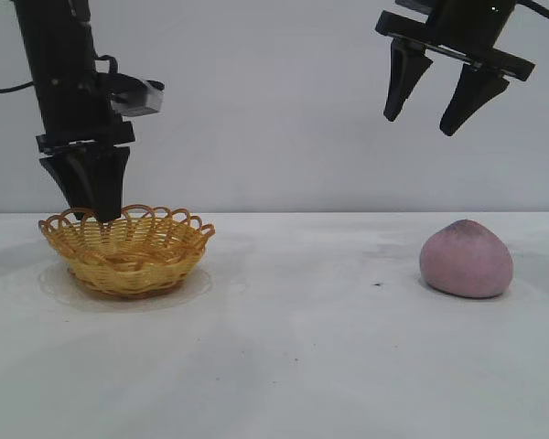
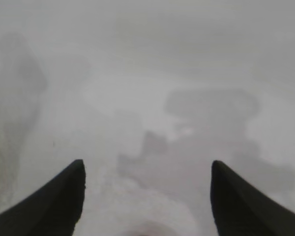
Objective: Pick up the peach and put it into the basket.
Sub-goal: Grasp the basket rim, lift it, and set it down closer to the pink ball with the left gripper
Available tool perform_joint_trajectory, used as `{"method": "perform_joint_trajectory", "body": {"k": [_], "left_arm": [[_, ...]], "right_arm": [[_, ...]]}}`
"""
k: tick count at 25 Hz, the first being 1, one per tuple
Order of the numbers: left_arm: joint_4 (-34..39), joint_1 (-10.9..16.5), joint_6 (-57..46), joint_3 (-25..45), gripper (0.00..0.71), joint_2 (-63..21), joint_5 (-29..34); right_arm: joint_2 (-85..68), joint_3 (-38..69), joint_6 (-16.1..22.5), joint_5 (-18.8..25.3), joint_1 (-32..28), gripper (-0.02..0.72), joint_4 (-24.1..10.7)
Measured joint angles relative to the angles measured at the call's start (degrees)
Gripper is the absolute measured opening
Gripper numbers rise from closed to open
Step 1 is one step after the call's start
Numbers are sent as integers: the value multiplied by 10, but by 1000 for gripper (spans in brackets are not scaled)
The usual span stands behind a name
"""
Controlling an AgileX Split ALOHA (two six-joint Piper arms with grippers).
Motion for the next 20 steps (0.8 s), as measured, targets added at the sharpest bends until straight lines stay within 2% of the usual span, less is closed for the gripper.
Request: {"method": "perform_joint_trajectory", "body": {"k": [8,13,14,18,20], "left_arm": [[0,0,18,-26,358,35,26],[-7,0,27,-33,99,39,53],[-9,-1,29,-34,67,38,60],[-18,-1,19,-50,71,40,74],[-18,-1,-23,-61,71,40,77]], "right_arm": [[0,0,0,2,0,460,-2],[0,0,0,2,0,460,-2],[0,0,0,2,0,460,-2],[0,0,0,2,0,460,-2],[0,0,0,2,0,460,-2]]}}
